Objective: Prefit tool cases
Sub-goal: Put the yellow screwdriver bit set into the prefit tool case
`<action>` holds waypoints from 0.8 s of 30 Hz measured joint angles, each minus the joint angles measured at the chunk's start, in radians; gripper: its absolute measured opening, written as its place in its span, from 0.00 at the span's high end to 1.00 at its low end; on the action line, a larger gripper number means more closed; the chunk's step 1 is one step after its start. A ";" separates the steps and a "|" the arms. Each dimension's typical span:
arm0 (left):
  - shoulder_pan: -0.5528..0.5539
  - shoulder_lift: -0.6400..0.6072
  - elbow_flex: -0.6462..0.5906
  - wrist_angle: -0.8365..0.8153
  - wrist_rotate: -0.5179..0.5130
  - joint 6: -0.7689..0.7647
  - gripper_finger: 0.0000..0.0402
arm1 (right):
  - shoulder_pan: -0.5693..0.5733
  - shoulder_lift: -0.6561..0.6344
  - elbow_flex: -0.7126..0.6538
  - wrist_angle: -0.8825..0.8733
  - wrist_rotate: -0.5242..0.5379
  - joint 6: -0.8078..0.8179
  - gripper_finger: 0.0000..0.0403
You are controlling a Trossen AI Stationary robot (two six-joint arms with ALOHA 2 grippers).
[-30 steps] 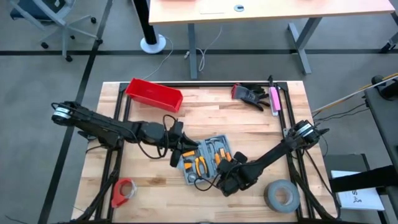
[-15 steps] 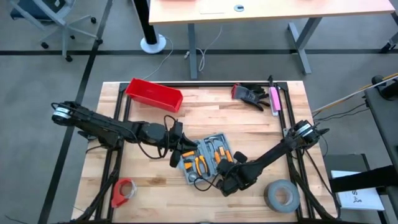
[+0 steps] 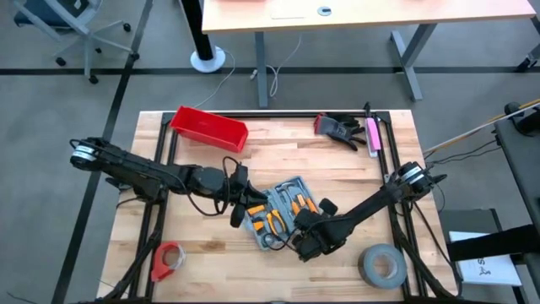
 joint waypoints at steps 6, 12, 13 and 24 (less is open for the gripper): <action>-0.001 0.000 0.000 -0.019 0.000 0.000 0.84 | -0.015 -0.024 0.000 -0.023 -0.009 0.001 0.99; -0.002 0.000 0.000 -0.039 0.000 0.000 0.84 | -0.014 -0.112 0.000 -0.026 0.025 0.048 0.99; -0.004 0.000 0.000 -0.040 0.001 0.000 0.84 | -0.014 -0.128 0.000 -0.027 0.029 0.049 0.99; -0.008 0.000 0.000 -0.040 0.001 0.000 0.84 | -0.022 -0.146 -0.013 -0.022 -0.099 0.013 0.83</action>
